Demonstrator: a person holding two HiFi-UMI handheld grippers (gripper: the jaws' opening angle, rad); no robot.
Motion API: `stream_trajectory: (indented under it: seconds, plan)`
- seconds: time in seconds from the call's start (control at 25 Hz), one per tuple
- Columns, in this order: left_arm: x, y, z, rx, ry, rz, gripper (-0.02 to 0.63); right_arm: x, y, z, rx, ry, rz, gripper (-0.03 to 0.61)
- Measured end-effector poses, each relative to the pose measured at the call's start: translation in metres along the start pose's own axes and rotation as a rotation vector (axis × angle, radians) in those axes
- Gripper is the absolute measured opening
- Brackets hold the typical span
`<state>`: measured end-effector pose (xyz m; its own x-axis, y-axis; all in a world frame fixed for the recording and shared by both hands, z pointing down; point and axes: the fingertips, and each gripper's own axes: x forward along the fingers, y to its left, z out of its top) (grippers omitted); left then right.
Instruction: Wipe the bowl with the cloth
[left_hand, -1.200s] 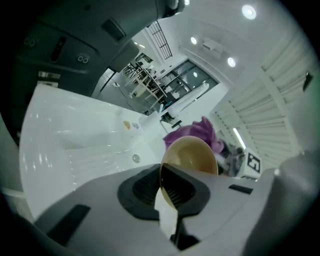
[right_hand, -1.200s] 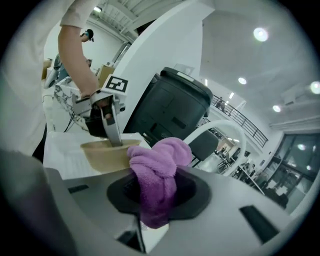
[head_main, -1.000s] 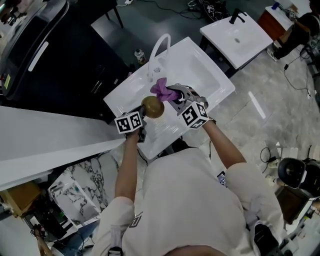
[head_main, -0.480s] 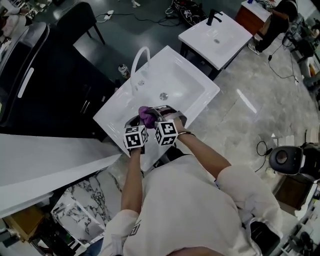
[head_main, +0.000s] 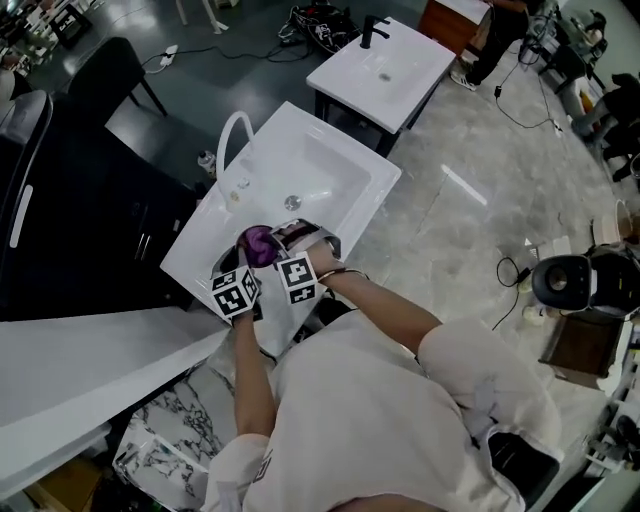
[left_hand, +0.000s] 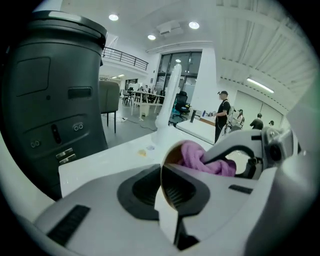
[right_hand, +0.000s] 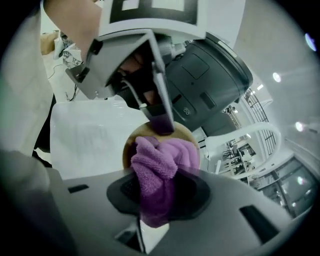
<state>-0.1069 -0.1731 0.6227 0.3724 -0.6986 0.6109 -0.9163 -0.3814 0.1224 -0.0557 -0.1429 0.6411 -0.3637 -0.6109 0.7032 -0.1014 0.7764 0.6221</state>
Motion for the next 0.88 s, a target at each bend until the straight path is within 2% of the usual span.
stream_trajectory:
  seconds: [0.12,0.24,0.48,0.68,0.88]
  plan:
    - [0.003,0.0,0.007,0.013,-0.006,-0.003,0.017,-0.003,0.011,0.003,0.028,0.004,0.019,0.089]
    - [0.007,-0.003,0.01,-0.017,-0.001,-0.04,0.021,0.0,0.016,0.014,0.037,-0.012,0.035,0.089]
    - [0.013,-0.009,0.001,0.015,0.04,-0.062,0.018,0.01,0.018,0.027,0.0,-0.047,0.065,0.089]
    - [0.009,-0.012,-0.006,0.117,0.09,-0.064,0.014,0.011,-0.009,0.02,0.043,-0.044,0.014,0.091]
    - [0.008,-0.014,-0.011,0.119,0.094,-0.07,0.015,0.01,-0.015,0.011,0.063,-0.007,0.009,0.089]
